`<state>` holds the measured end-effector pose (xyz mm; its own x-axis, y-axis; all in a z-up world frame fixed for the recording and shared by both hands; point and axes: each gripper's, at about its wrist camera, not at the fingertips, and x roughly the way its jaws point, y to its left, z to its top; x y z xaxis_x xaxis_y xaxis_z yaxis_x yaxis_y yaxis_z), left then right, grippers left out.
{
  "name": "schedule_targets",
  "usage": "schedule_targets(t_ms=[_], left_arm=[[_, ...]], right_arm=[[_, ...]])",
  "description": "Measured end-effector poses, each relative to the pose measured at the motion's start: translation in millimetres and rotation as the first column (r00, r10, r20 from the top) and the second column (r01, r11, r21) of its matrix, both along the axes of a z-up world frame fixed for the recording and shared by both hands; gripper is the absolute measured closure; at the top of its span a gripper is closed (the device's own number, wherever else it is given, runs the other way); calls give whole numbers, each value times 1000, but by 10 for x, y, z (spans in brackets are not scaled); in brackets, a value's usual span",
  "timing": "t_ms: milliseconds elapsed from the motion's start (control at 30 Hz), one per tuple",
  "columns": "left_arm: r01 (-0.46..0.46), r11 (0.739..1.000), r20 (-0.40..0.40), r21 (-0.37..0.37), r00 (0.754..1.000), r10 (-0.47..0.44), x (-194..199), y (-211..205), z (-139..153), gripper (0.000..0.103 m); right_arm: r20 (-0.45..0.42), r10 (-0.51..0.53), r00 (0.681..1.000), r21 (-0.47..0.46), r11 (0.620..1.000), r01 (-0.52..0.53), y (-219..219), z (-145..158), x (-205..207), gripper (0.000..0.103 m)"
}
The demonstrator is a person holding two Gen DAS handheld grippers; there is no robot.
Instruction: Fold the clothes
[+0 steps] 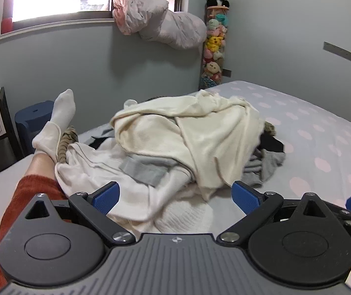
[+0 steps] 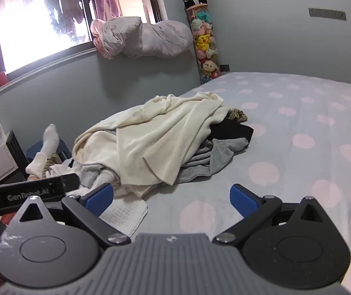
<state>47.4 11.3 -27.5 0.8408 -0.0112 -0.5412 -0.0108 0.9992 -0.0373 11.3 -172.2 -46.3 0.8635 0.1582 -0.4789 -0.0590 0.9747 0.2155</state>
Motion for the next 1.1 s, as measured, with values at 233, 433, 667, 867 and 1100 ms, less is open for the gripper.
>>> schedule_targets(t_ms=[233,433,667,867,1100], left_arm=[[-28,999,49,42,998,26,458,195,-32,4],[-47,998,-8,42,999,47,942,420,-189,7],[-21,999,-52,41,998,23,1498,495,-223,19],[100,993,-47,66,994,-97,1971,317,-121,19],[187,978,-92,91,980,-179,2465,-28,-273,22]], right_arm=[[-60,47,997,-10,999,-48,57,-135,574,1],[-102,103,989,-24,994,-106,198,-326,1135,1],[-114,177,978,-39,982,-183,451,-417,1648,19],[-107,139,985,-91,985,-149,392,-384,2148,27],[-122,62,991,-110,991,-75,186,-468,2695,34]])
